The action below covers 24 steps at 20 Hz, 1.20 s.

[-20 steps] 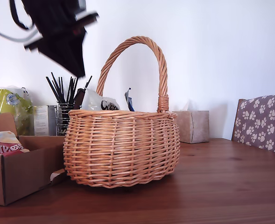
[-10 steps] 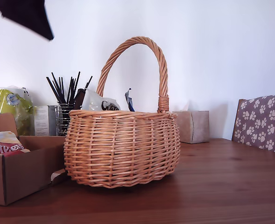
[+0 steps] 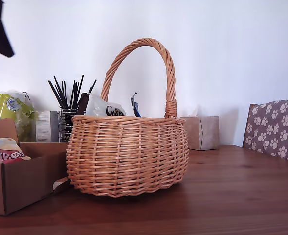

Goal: Move the bags of Easter eggs from the cardboard box on the left into the woven basket on the right side.

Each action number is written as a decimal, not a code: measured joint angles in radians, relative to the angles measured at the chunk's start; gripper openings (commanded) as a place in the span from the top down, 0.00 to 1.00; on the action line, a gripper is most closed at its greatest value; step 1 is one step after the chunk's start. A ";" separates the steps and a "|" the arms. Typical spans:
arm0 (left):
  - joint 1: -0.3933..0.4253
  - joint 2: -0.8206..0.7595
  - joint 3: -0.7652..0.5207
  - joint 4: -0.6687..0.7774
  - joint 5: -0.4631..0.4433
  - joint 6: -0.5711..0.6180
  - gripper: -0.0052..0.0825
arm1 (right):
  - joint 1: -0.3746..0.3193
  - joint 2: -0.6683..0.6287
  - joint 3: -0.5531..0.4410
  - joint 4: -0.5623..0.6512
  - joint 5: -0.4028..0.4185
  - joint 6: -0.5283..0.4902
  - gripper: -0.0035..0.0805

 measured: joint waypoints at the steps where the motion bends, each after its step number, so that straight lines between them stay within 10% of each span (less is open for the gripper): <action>1: 0.009 0.000 0.000 -0.022 0.004 0.033 0.78 | 0.000 0.000 0.000 0.004 0.000 0.000 0.97; 4: 0.013 0.002 0.000 -0.073 -0.005 0.086 0.03 | 0.000 0.000 0.000 0.005 0.000 -0.001 0.97; 13: 0.005 0.083 0.000 -0.110 -0.090 0.096 0.05 | 0.000 0.000 0.000 0.035 0.000 -0.027 0.97; 24: -0.207 0.407 0.000 -0.103 -0.336 0.049 0.05 | 0.000 0.000 0.000 0.039 0.000 -0.027 0.97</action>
